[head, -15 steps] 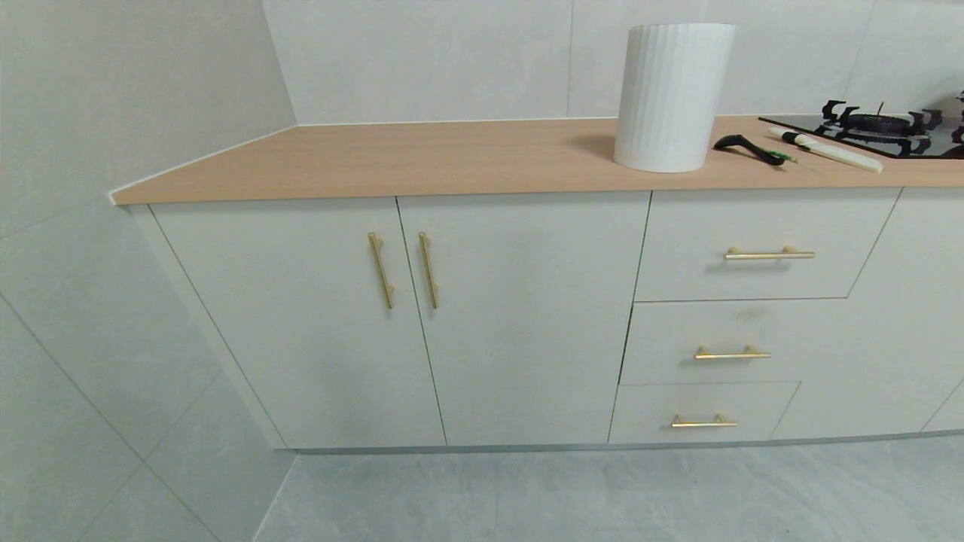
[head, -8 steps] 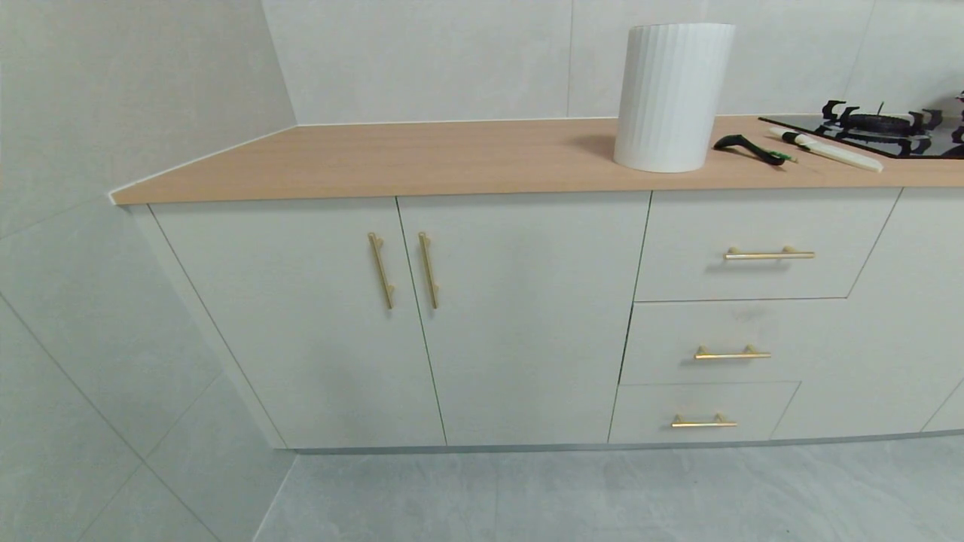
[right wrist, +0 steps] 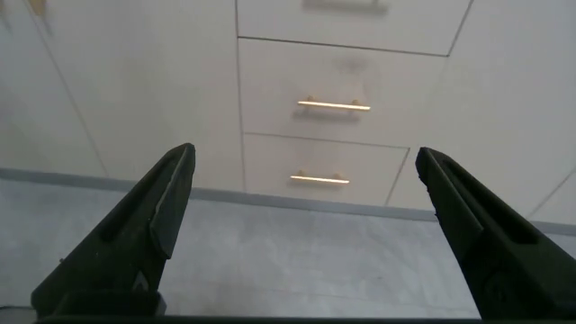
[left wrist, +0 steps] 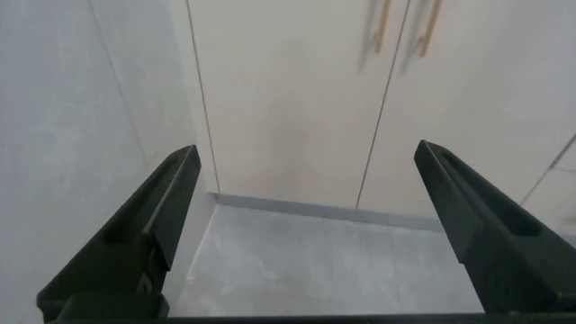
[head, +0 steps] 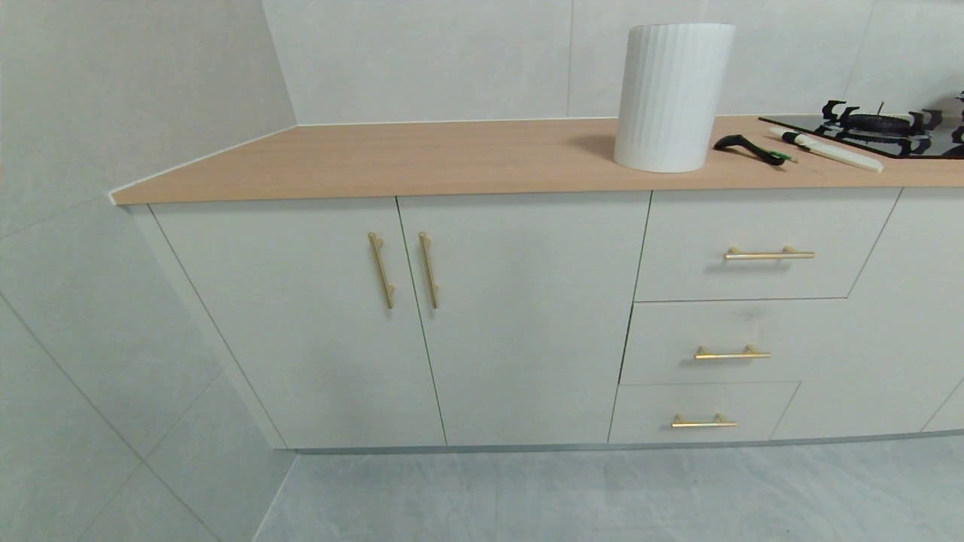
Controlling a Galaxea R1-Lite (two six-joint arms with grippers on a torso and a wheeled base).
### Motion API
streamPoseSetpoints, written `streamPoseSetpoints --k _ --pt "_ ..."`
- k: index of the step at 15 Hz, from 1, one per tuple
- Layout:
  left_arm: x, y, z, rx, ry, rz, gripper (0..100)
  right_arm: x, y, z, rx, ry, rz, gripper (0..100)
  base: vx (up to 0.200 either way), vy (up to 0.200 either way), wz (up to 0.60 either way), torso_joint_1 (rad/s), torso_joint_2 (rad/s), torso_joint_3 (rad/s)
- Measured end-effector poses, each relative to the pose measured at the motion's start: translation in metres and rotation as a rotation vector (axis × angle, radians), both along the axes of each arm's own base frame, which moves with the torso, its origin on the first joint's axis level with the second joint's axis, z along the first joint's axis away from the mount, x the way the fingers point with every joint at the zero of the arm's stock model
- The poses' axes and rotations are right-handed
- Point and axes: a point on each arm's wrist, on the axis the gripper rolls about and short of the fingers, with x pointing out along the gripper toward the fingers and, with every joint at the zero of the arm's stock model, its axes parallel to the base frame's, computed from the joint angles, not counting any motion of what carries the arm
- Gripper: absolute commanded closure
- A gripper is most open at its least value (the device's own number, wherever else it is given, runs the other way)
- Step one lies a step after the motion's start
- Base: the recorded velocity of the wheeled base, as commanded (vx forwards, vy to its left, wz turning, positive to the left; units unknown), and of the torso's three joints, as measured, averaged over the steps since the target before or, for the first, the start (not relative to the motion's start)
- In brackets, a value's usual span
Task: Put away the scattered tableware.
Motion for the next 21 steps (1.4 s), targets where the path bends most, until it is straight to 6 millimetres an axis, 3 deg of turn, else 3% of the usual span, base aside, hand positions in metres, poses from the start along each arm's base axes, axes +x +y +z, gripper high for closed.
streamPoseSetpoints --k 3,8,12,16,21 --pt "0.0006 -0.0013 -0.0045 0.074 0.044 -0.057 0 -0.0002 0.0001 -0.0002 0.074 0.001 0.003 0 0.000 0.000 0.00 0.000 0.00 0.000" --pt "0.0006 -0.0014 -0.0047 0.052 0.042 -0.060 0 -0.0011 0.0015 -0.0001 0.101 -0.008 0.073 0 0.000 0.000 0.00 0.000 0.00 0.000" --pt "0.0007 -0.0014 -0.0048 0.052 0.041 -0.060 0 0.0000 -0.0016 -0.0035 0.013 -0.008 -0.071 0 0.000 0.000 0.00 0.000 0.00 0.000" --pt "0.0007 -0.0014 -0.0048 0.051 0.041 -0.061 0 0.0006 -0.0017 -0.0054 0.067 -0.001 -0.075 0 0.000 0.000 0.00 0.000 0.00 0.000" --pt "0.0007 -0.0014 -0.0048 0.052 0.041 -0.061 0 0.0006 -0.0017 -0.0060 0.067 0.002 -0.074 0 0.000 -0.200 0.00 0.002 0.00 0.002"
